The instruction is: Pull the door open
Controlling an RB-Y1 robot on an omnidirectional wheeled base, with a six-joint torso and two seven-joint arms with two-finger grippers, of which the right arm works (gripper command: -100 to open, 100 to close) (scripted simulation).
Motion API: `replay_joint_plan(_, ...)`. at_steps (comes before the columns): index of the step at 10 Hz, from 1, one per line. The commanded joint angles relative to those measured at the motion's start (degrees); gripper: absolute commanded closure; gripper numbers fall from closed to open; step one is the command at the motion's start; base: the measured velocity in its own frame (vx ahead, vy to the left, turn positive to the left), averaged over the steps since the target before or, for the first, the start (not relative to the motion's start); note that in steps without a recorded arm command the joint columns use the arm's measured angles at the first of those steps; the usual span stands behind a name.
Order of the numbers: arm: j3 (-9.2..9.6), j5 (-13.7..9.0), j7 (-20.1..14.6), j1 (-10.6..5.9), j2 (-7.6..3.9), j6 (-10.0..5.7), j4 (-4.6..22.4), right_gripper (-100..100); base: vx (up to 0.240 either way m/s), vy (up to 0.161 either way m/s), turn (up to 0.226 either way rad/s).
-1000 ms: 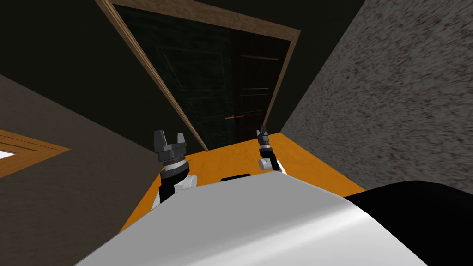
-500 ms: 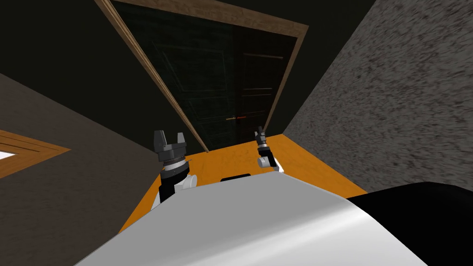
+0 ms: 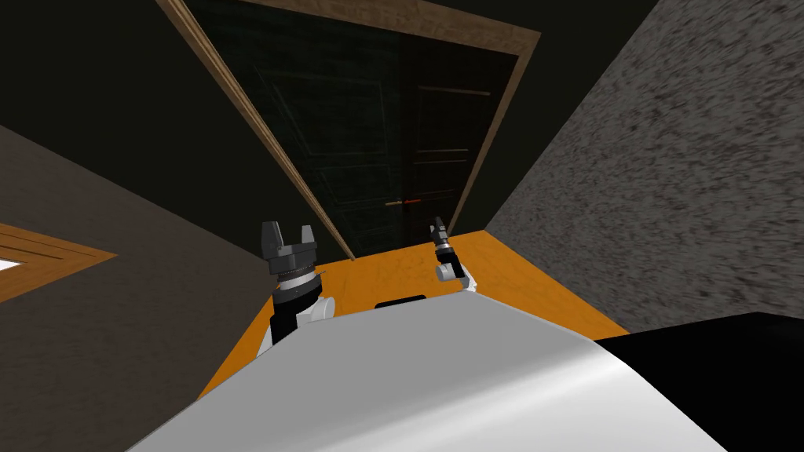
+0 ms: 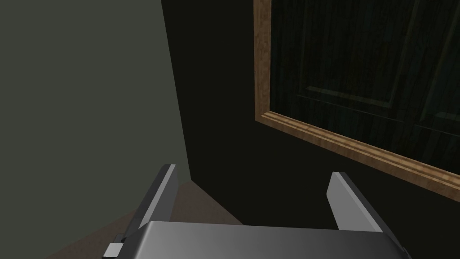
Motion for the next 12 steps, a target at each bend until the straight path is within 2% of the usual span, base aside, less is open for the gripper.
replay_joint_plan(1, 0.01, -0.52, -0.16, -1.49, -0.45, 0.05, 2.75, -100, 0.082, -0.029, 0.058)
replay_joint_plan(9, -0.31, -3.22, -0.99, -9.64, -2.72, 0.64, 16.42, -100, 0.100, -0.026, 0.052)
replay_joint_plan(10, -0.31, -3.22, -0.99, -9.64, -2.72, 0.64, 16.42, -100, 0.059, -0.023, 0.019)
replay_joint_plan(12, -0.39, -3.87, -1.19, -11.63, -3.23, 0.79, 19.75, -100, 0.060, -0.018, 0.037)
